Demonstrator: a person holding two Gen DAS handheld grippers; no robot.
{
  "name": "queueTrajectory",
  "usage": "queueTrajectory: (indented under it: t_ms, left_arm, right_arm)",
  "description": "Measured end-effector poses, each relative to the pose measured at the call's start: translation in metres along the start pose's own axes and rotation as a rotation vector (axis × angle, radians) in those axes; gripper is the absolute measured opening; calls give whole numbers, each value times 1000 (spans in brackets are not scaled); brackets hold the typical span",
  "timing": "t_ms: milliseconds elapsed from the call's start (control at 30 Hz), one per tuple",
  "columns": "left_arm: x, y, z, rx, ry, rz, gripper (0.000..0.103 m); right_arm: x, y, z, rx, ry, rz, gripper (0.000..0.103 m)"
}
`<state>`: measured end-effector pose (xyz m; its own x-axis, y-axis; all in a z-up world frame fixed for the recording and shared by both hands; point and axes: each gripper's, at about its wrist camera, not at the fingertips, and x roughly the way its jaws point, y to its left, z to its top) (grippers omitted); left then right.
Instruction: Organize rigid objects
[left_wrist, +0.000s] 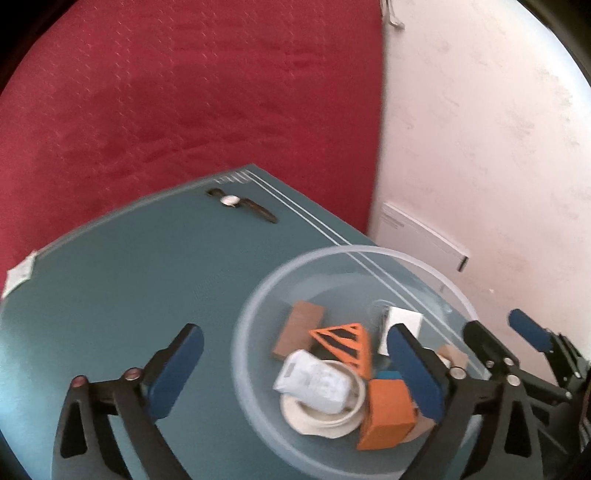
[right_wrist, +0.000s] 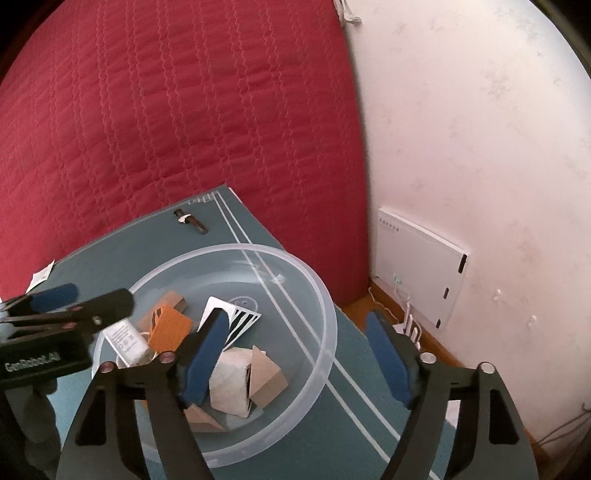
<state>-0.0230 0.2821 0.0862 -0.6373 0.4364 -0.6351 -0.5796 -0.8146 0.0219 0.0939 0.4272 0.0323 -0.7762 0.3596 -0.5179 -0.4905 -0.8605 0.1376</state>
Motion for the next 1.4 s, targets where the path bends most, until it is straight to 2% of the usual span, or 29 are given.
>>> queueTrajectory:
  t_ms: [200, 600, 1400]
  left_arm:
    - [-13, 8, -9, 7, -14, 115, 102]
    - [-42, 19, -25, -38, -33, 191, 102]
    - [-94, 11, -41, 8, -151, 242, 102]
  right_arm:
    - [-3, 2, -3, -10, 9, -1, 88]
    - [-31, 9, -19, -74, 18, 31, 94]
    - [-63, 22, -24, -140, 0, 55, 99]
